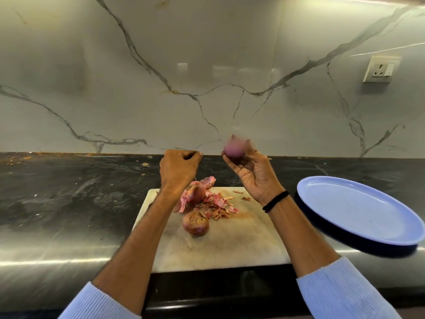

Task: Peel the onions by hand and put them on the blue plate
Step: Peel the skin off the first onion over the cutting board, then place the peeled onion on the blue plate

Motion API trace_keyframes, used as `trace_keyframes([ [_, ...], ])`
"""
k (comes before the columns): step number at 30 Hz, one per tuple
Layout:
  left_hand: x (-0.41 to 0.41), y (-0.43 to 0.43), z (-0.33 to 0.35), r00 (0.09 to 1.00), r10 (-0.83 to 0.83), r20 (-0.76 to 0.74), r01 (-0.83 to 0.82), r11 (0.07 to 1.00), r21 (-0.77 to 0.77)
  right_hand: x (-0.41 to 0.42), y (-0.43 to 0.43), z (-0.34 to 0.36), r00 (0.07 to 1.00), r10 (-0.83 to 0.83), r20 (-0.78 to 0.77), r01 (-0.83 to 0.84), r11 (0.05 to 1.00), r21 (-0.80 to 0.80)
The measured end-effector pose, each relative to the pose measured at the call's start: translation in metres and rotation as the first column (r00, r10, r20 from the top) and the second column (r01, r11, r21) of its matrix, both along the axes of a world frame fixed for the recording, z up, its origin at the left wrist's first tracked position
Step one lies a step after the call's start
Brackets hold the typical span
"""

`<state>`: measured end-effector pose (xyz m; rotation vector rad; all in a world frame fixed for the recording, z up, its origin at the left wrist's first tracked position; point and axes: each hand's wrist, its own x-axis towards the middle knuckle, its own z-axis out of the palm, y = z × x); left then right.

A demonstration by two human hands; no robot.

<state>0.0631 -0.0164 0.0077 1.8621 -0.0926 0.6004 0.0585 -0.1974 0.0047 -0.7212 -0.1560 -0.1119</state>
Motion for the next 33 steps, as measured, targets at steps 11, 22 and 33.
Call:
trace_keyframes([
  [11, -0.018, -0.008, -0.008, 0.996, -0.045, 0.082, 0.039, 0.996, 0.080, -0.035, -0.083, -0.018, 0.746, -0.609, 0.268, 0.525, 0.290, -0.800],
  [22, -0.029, -0.011, -0.018, 0.994, -0.065, 0.091, 0.066, 0.998, -0.013, -0.068, -0.173, -0.046, 0.568, -0.792, 0.223, 0.084, -0.214, -0.973],
  [33, -0.022, -0.003, -0.017, 0.997, -0.058, 0.045, 0.061, 0.995, -0.075, -0.071, -0.193, -0.030, 0.521, -0.822, 0.229, 0.115, -0.198, -0.973],
])
